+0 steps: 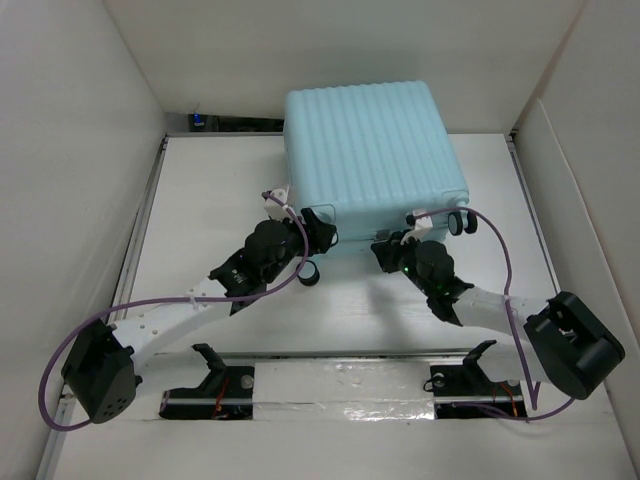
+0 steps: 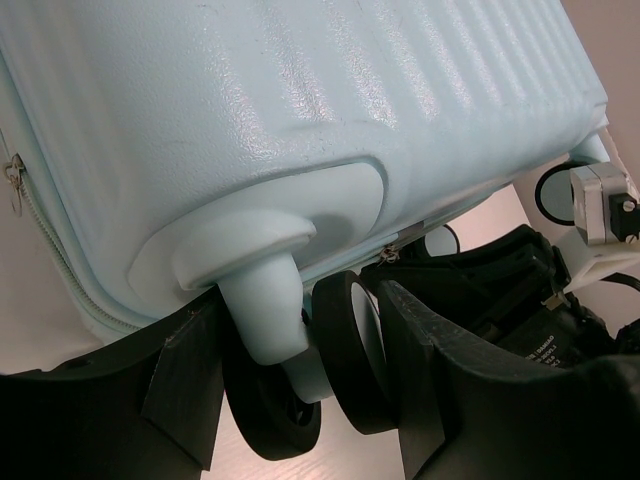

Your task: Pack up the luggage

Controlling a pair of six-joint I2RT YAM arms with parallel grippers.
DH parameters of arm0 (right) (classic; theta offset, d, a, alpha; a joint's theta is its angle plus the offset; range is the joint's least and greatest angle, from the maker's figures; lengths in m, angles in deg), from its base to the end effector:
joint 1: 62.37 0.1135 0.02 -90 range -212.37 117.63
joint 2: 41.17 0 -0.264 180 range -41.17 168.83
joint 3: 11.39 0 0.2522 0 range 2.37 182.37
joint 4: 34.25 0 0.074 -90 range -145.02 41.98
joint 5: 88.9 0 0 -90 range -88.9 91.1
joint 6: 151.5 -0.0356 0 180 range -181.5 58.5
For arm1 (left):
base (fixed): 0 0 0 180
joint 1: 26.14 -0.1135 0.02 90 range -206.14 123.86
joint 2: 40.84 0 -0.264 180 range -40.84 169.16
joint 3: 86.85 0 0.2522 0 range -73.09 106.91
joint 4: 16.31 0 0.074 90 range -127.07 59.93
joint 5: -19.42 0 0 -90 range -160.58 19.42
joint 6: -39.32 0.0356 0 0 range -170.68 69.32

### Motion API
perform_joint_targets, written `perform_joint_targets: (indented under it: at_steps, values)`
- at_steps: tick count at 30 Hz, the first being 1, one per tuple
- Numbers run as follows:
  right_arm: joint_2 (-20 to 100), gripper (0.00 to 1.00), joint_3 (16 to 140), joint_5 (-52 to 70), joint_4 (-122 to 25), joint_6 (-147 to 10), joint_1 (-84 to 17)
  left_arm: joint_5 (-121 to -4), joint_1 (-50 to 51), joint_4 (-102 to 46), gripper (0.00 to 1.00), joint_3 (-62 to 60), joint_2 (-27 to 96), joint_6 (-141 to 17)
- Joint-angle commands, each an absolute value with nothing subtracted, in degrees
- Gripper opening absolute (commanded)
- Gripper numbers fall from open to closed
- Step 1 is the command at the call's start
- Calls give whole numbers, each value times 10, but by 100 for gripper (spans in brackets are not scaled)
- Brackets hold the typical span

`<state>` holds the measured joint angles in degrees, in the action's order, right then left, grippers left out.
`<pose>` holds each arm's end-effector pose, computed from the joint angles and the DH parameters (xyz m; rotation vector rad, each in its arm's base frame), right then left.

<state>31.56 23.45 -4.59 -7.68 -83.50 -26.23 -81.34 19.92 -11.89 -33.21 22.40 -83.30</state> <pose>0.2023 0.1434 0.1892 -0.1497 1.8069 0.6428 0.1840 -0.1814 0.2973 0.0547 1.7359 -0.8759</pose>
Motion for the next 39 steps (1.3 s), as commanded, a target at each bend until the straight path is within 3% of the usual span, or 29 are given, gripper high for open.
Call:
perform_joint_targets:
  at_steps: [1, 3, 7, 11, 19, 26, 34, 36, 37, 39]
  values:
    - [309, 9, 255, -55, -57, -826, -256, -753, 219, -27, 0, -326, 194, -786]
    - [311, 0, 254, -56, -57, -828, -250, -752, 219, -25, 0, -327, 195, -786]
    - [314, 0, 258, -72, -36, -833, -202, -732, 219, -5, 0, -310, 211, -793]
    - [363, 0, 307, -102, 28, -847, -75, -680, 227, 15, 0, -248, 245, -799]
    - [505, 0, 430, -84, 124, -877, 21, -624, 239, 28, 0, -179, 273, -815]
    - [674, 0, 518, -35, 331, -983, 33, -553, 239, 78, 0, -175, 296, -875]
    - [749, 0, 554, -50, 490, -1089, 46, -578, 250, 109, 0, -203, 291, -882]
    - [747, 11, 536, -67, 491, -1088, 46, -591, 250, 99, 0, -213, 283, -881]
    - [741, 28, 499, -92, 490, -1088, 46, -599, 250, 93, 0, -218, 270, -874]
    - [725, 42, 453, -116, 488, -1086, 41, -639, 250, 63, 0, -238, 253, -862]
